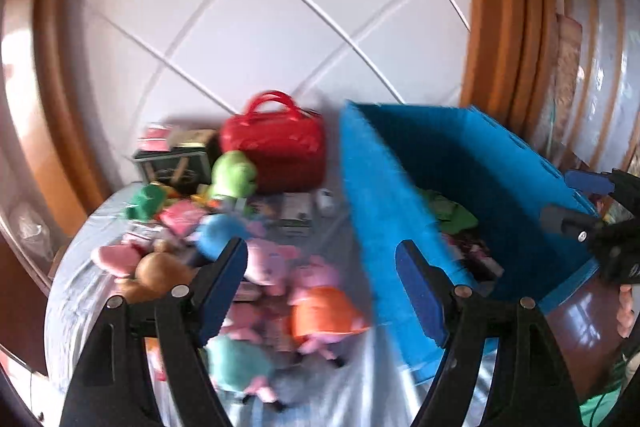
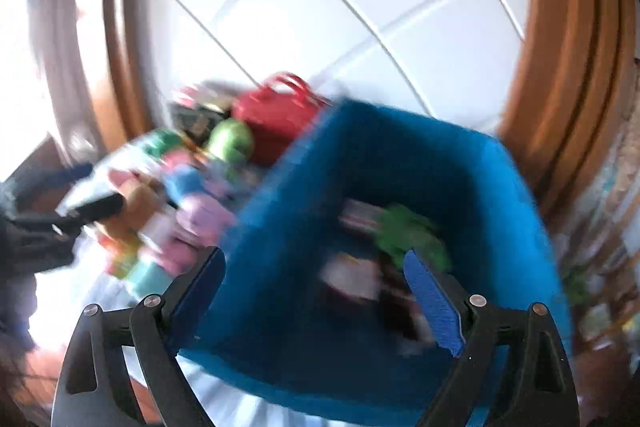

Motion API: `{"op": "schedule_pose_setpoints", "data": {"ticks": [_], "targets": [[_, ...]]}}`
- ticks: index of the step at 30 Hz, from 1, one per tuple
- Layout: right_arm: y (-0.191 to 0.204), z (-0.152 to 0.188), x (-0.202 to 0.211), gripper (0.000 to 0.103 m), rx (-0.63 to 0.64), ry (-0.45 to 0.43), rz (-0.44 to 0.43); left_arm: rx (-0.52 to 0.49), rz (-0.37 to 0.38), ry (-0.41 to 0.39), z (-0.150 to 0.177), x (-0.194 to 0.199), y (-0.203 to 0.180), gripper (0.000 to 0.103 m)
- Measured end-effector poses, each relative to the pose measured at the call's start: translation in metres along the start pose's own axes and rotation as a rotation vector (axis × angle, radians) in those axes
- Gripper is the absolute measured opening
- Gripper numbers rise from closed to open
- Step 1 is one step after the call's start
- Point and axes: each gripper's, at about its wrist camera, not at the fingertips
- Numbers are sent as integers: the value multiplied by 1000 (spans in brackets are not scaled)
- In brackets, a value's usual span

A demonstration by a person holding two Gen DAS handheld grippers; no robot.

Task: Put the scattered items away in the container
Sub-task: 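Move both grippers back from the crate to the pile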

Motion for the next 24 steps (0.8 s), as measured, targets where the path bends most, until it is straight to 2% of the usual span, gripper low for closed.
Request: {"op": "schedule_pose_setpoints", "data": {"ticks": [2, 4, 6, 8, 9, 12, 16, 18, 24], "targets": [[40, -3, 0, 95, -14, -39, -36, -5, -36, -77, 14, 29, 38, 76], [75, -5, -4, 95, -28, -62, -62, -4, -77, -106, 26, 50, 72, 76], [110, -4, -14, 95, -51, -62, -92, 3, -70, -78, 37, 59, 107, 76], [136, 1, -25, 95, -72, -49, -110, 17, -50, -4, 48, 56, 135, 76], [150, 4, -32, 95, -78, -33, -120, 26, -40, 34, 54, 53, 149, 76], [177, 15, -54, 95, -80, 27, -138, 74, -59, 79, 75, 48, 185, 76], [196, 37, -85, 95, -68, 110, -158, 184, -127, 91, 109, 46, 231, 76], [197, 50, -102, 95, -57, 144, -160, 254, -163, 133, 127, 37, 254, 76], [194, 89, -167, 95, -76, 271, -190, 331, -306, 229, 180, 6, 287, 76]]}}
Point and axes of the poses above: each gripper's, at about its wrist camera, not at the fingertips, and x roughly against the way its jaws point, y to its left, z to its underside, and after that the axes turned 4 degrees about z, right-handed
